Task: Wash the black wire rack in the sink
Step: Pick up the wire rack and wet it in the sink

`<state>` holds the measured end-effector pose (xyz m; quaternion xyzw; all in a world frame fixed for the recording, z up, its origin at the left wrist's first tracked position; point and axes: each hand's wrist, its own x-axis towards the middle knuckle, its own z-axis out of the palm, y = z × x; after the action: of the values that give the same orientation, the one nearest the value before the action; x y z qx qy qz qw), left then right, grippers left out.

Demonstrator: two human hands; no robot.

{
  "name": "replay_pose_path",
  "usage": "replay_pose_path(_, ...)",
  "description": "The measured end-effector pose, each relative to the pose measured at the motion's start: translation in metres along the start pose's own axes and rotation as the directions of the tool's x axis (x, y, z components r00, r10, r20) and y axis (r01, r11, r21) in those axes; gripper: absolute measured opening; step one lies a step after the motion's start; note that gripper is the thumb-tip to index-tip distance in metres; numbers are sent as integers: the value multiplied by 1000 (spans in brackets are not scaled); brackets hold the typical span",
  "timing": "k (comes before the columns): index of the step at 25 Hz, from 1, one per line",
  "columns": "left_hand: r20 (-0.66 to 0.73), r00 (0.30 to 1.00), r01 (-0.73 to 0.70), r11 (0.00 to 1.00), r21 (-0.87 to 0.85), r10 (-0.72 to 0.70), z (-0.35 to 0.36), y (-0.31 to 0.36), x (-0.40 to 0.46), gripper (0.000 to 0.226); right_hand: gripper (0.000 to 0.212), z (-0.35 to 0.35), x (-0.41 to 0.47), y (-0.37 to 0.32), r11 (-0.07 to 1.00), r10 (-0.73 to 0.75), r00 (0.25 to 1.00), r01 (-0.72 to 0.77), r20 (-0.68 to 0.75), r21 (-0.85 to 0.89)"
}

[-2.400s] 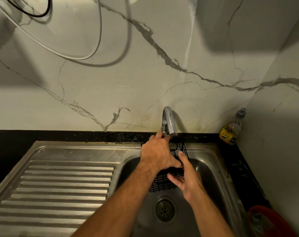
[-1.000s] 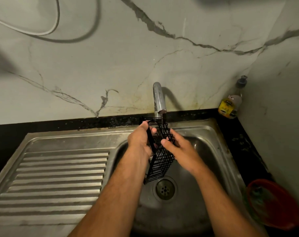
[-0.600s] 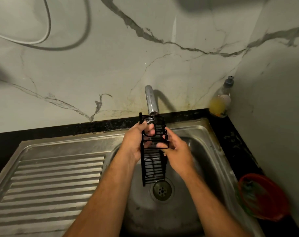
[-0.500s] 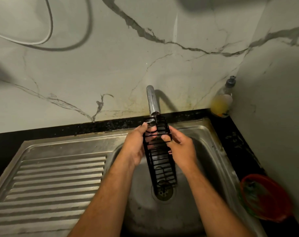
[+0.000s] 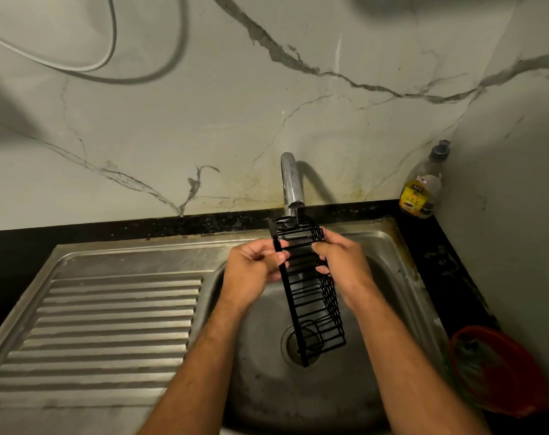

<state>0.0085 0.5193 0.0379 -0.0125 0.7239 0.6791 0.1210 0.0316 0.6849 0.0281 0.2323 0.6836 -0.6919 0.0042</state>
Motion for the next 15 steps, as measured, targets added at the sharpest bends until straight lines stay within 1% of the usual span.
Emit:
replay_pose_path(1, -15, 1000, -6, 1000, -14, 6, 1, 1, 0, 23, 43, -3, -3, 2, 986, -77, 997, 77, 5, -145)
replay_pose_path(2, -35, 999, -11, 999, -37, 10, 1, 1, 0, 23, 48, -6, -8, 6, 949, -142, 990, 143, 25, -280)
replay_pose_path(3, -61, 998, -16, 998, -68, 12, 1, 0, 1, 24, 55, -10, -13, 11, 914, -175, 982, 189, 70, -359)
replay_pose_path(4, -94, 996, -18, 994, -105, 8, 0, 0, 2, 25, 62, -13, -18, 17, 905, -166, 979, 200, 121, -375)
replay_pose_path(5, -130, 992, -17, 991, -135, 0, -1, 0, 3, 26, 66, -14, -23, 24, 913, -127, 979, 179, 160, -366)
replay_pose_path(8, -192, 981, -11, 983, -181, -24, -3, 0, 5, 27, 54, -15, -29, 35, 925, -87, 979, 149, 184, -351)
replay_pose_path(9, -199, 980, -6, 982, -191, -33, -4, -1, 4, 27, 55, -16, -29, 36, 933, -87, 978, 146, 189, -328)
replay_pose_path(11, -209, 976, 8, 977, -212, -53, -6, -2, 1, 26, 64, -20, -27, 40, 949, -83, 969, 148, 233, -280)
replay_pose_path(13, -212, 974, 26, 970, -242, -79, -11, -5, -2, 25, 77, -24, -25, 45, 949, -79, 962, 153, 263, -277)
replay_pose_path(15, -198, 974, 56, 962, -266, -111, -16, -9, -4, 24, 85, -27, -21, 46, 943, -79, 968, 151, 238, -298)
